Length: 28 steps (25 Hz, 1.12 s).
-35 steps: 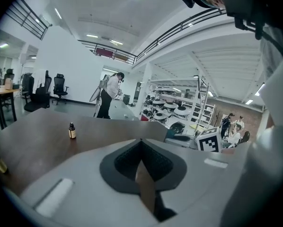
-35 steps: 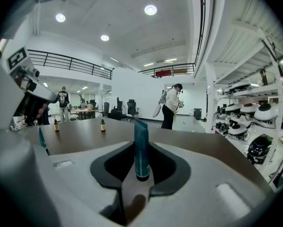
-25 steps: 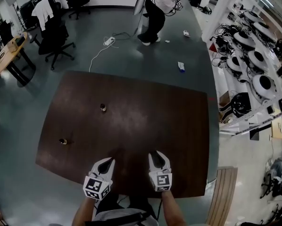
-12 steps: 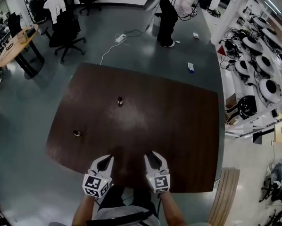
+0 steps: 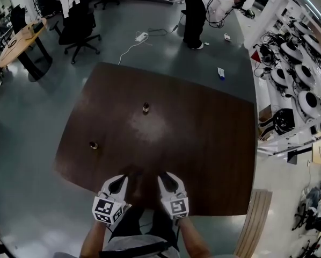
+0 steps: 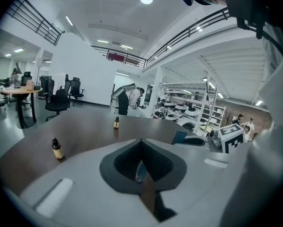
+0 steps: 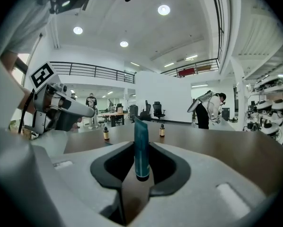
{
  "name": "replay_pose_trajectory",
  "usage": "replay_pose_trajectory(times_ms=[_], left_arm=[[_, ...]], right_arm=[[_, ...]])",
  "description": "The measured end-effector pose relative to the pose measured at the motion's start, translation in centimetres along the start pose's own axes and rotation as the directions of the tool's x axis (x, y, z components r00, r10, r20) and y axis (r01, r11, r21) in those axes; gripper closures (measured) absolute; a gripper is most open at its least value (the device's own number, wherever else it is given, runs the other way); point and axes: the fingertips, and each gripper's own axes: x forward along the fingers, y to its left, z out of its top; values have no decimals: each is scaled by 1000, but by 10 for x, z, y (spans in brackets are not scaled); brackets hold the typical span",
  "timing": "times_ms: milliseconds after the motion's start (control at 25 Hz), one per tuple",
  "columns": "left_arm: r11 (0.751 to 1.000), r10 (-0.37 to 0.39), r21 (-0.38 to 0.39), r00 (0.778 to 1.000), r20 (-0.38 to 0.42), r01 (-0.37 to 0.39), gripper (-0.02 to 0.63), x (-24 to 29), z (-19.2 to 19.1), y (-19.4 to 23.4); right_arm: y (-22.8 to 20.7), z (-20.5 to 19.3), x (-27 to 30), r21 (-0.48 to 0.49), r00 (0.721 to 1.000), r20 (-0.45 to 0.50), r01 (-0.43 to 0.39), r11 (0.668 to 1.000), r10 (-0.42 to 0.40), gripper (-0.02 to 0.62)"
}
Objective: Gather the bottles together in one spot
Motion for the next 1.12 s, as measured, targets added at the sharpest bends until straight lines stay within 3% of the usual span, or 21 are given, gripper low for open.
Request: replay_pose_trajectory(times_ms=[640,1120], left_arm=[[1000,-22,4,999,-26,22,606,-5,-16,32],[999,-38,10,999,-33,38,606,-4,-22,35]], right_arm=[[35,-42,34,-4,998,-53,-34,999,34,500],[34,-60,36,7,998,-58,-12,1000,12,500]])
